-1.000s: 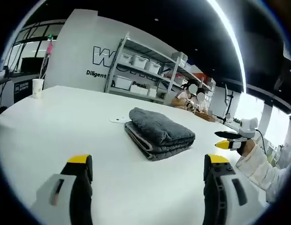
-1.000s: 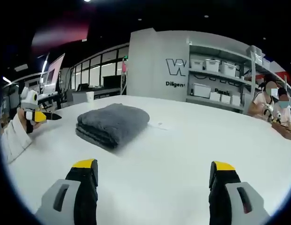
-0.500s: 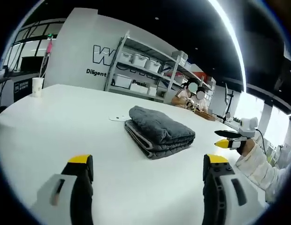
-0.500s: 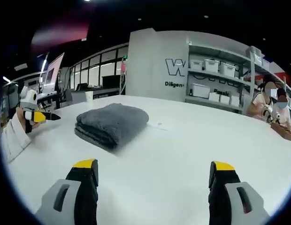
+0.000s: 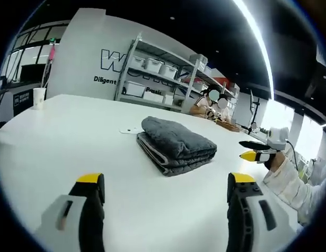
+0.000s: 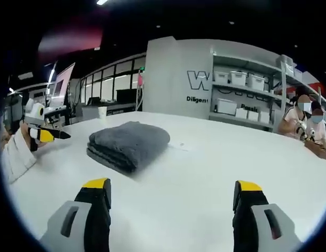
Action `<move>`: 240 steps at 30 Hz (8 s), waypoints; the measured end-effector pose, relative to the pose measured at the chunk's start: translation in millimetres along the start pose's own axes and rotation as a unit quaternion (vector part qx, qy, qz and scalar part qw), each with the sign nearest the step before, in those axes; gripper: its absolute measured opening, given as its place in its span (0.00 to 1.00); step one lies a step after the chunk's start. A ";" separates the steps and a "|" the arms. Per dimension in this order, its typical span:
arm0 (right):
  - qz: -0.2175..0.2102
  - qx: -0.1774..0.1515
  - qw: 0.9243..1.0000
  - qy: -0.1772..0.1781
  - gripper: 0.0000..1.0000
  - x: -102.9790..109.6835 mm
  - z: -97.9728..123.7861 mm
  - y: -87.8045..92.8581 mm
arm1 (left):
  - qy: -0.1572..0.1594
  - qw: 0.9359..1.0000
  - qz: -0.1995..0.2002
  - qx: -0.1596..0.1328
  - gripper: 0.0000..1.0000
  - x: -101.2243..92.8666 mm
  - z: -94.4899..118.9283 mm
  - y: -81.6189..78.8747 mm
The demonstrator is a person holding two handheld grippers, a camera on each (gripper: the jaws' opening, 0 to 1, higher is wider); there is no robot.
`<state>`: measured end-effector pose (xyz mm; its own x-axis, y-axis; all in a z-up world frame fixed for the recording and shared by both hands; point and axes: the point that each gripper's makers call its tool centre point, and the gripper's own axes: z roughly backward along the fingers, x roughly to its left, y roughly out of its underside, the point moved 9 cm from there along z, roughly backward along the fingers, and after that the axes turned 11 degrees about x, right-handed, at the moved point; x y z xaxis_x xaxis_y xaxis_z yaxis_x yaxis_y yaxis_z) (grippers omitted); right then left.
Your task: Open the folded towel by lifting each exposed corner and separating the folded layers until the towel lies flat within the target outline without major curled edges
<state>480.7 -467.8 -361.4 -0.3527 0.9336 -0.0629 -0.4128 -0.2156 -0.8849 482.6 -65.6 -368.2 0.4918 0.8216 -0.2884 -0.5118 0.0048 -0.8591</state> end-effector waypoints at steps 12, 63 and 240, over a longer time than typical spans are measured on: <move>-0.002 -0.033 0.999 -0.020 0.97 13.5 -3.6 -5.6 | -0.003 1.000 -0.006 0.004 0.95 0.0 -0.7 0.1; 0.173 -0.165 0.970 -0.052 0.76 143.8 -41.2 -21.4 | -0.009 1.000 -0.012 0.010 0.92 0.6 -1.1 1.4; 0.193 -0.170 0.964 0.062 0.00 134.3 -90.4 -59.0 | -0.029 0.997 -0.039 0.065 0.88 3.0 -4.9 10.4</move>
<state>533.6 -303.9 -359.4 -0.3130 0.8340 -0.4544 0.0367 -0.4675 -0.8832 482.2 -66.0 -380.1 0.4932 0.8478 -0.1950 -0.5622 0.1396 -0.8151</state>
